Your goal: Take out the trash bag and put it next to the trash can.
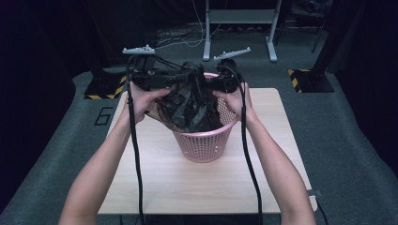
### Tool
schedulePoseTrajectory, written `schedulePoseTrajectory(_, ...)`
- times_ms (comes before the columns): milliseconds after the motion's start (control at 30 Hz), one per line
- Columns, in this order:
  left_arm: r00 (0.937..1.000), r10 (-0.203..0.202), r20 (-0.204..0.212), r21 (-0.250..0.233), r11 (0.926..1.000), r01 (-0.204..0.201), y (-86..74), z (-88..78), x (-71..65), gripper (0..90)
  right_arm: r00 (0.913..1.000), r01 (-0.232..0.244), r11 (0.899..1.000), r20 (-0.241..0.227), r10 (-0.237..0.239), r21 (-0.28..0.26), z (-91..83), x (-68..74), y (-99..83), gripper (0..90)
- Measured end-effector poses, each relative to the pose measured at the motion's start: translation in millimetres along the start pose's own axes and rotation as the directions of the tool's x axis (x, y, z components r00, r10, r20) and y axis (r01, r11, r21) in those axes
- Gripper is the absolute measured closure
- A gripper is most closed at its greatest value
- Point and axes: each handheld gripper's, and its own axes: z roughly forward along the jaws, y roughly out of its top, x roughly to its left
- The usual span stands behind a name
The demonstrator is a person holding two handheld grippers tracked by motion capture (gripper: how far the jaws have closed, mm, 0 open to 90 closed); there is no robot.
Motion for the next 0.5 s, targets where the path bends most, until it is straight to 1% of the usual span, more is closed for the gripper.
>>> schedulePoseTrajectory(33, 1.0, 0.0, 0.0, 0.0, 1.0, 0.0, 0.0, 0.0, 0.0, 37.5, 1.0, -0.01, 1.0, -0.001, 0.01, -0.002, -1.1, -1.5, -0.4, 90.0)
schedulePoseTrajectory(67, 0.9994, -0.014, -0.03, 0.0, 0.9999, 0.014, -1.7, -5.4, 5.7, 34.1, 0.9998, -0.018, 1.0, -0.003, 0.018, -0.006, -1.8, -2.8, -0.9, 90.0)
schedulePoseTrajectory(100, 0.9994, -0.014, -0.03, 0.0, 0.9999, 0.014, -1.7, -5.4, 5.7, 27.6, 0.9998, -0.018, 1.0, -0.003, 0.018, -0.006, -1.8, -2.8, -0.9, 90.0)
schedulePoseTrajectory(133, 0.9989, -0.023, -0.042, 0.021, 0.9995, 0.024, -2.7, -6.3, 11.4, 24.7, 0.9996, -0.029, 1.0, -0.009, 0.028, -0.011, -2.5, -4.1, -1.4, 90.0)
schedulePoseTrajectory(167, 0.9974, -0.049, -0.053, 0.063, 0.9966, 0.053, -5.7, -3.8, 21.0, 22.8, 0.9996, -0.028, 1.0, -0.009, 0.027, -0.015, -2.5, -4.0, -1.4, 90.0)
schedulePoseTrajectory(200, 0.9959, -0.069, -0.059, 0.098, 0.9924, 0.074, -8.5, -0.2, 27.9, 21.6, 0.9996, -0.026, 1.0, -0.008, 0.026, -0.015, -2.4, -3.7, -1.2, 90.0)
schedulePoseTrajectory(233, 0.995, -0.077, -0.063, 0.119, 0.9893, 0.084, -10.2, 2.2, 31.2, 22.2, 0.9996, -0.028, 0.999, -0.009, 0.028, -0.018, -2.0, -2.9, -0.9, 90.0)
schedulePoseTrajectory(267, 0.995, -0.077, -0.063, 0.119, 0.9893, 0.084, -10.2, 2.2, 31.2, 22.4, 0.9996, -0.028, 0.999, -0.009, 0.028, -0.018, -2.0, -2.9, -0.9, 90.0)
schedulePoseTrajectory(300, 0.9946, -0.095, -0.04, 0.147, 0.9841, 0.1, -13.7, 7.5, 36.6, 22.4, 0.9996, -0.027, 0.999, -0.007, 0.027, -0.021, -1.8, -2.5, -0.6, 90.0)
schedulePoseTrajectory(333, 0.9936, -0.111, -0.019, 0.149, 0.9824, 0.113, -15.4, 9.6, 38.3, 19.4, 0.9997, -0.026, 0.999, 0.004, 0.026, -0.027, 0.0, -1.7, 0.3, 90.0)
schedulePoseTrajectory(367, 0.9932, -0.116, 0.008, 0.161, 0.9805, 0.114, -17.3, 12.8, 38.7, 17.4, 0.9995, -0.029, 0.999, 0.008, 0.03, -0.03, 0.9, -1.3, 0.7, 90.0)
schedulePoseTrajectory(400, 0.9934, -0.111, 0.028, 0.163, 0.981, 0.105, -19.0, 15.6, 37.2, 15.9, 0.9994, -0.03, 0.999, 0.017, 0.031, -0.029, 2.0, -0.5, 1.0, 90.0)
schedulePoseTrajectory(433, 0.9933, -0.101, 0.057, 0.168, 0.9816, 0.09, -21.7, 20.7, 33.1, 15.2, 0.9993, -0.029, 0.999, 0.023, 0.029, -0.03, 3.0, 0.3, 1.3, 90.0)
schedulePoseTrajectory(467, 0.9925, -0.098, 0.072, 0.179, 0.9802, 0.084, -23.0, 23.9, 30.8, 14.9, 0.9993, -0.028, 0.999, 0.023, 0.029, -0.028, 3.8, 0.8, 1.4, 90.0)
schedulePoseTrajectory(500, 0.9929, -0.09, 0.078, 0.182, 0.9805, 0.074, -24.2, 27.6, 27.3, 14.6, 0.9993, -0.027, 0.999, 0.026, 0.028, -0.023, 4.9, 1.6, 1.8, 90.0)
